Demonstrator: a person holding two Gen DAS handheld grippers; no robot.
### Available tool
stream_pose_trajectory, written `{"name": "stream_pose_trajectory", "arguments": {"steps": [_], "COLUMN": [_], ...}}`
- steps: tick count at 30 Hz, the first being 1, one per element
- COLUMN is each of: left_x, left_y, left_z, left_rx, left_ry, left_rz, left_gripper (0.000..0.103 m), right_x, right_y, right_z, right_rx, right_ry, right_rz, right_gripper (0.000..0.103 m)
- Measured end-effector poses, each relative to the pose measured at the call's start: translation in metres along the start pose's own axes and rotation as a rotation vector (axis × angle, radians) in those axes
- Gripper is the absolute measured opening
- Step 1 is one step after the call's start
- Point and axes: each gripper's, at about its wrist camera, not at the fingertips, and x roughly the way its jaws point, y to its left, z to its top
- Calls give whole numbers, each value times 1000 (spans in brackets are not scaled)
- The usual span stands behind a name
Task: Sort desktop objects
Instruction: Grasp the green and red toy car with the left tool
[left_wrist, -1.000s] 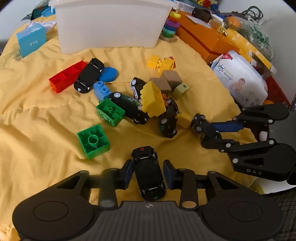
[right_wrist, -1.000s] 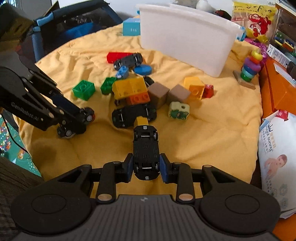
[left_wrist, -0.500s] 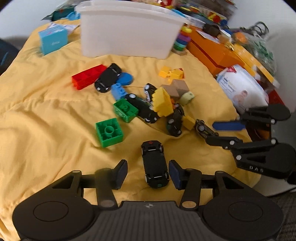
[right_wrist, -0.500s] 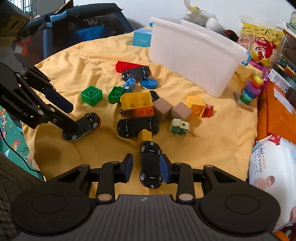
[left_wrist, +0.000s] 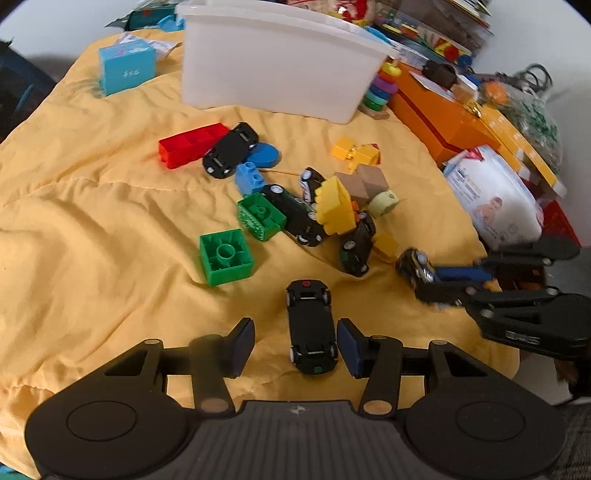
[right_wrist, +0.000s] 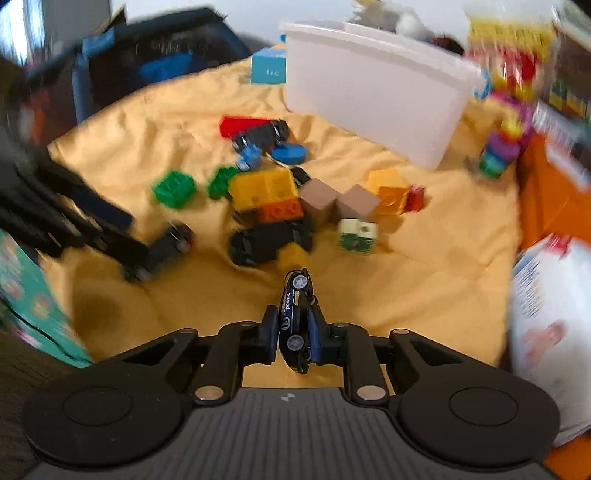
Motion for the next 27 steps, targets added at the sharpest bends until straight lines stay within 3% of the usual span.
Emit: {"name": "stream_pose_trajectory", "arguments": {"steps": [3,6,9,11,12,14,16,19,24,27], "left_x": [5,15,23,25,26,28,26,23,31,39], "left_y": [6,9,-3,-15,-20,-29,-39,-60,-80,-83], "left_z": [2,3,4,3,3,1,0,-4,-23,-32], "left_rx": [-51,-88,-36,32,55,112,188,377,741,847], "left_ry": [5,29,53,62,65,67,39,14,-25,-14], "left_rz": [-17,-50,-83,-81,-80,-62,-15,124,444,495], "left_gripper": [52,42,32,32,32,32,32,31,32,33], "right_x": [0,13,17,13,11,7,4,2,3,2], "right_y": [-11,-22,-25,-27,-28,-29,-29,-30,-29,-25], "right_z": [3,-1,-6,-8,-9,-9,-9,-11,-11,-11], "right_rx": [153,293,314,325,325,294,247,217,222,204], "right_ry": [-4,46,65,55,46,27,13,-4,-3,-7], "right_rz": [155,265,243,230,202,140,84,60,62,50], "right_gripper": [19,19,20,28,38,40,41,41,41,41]}}
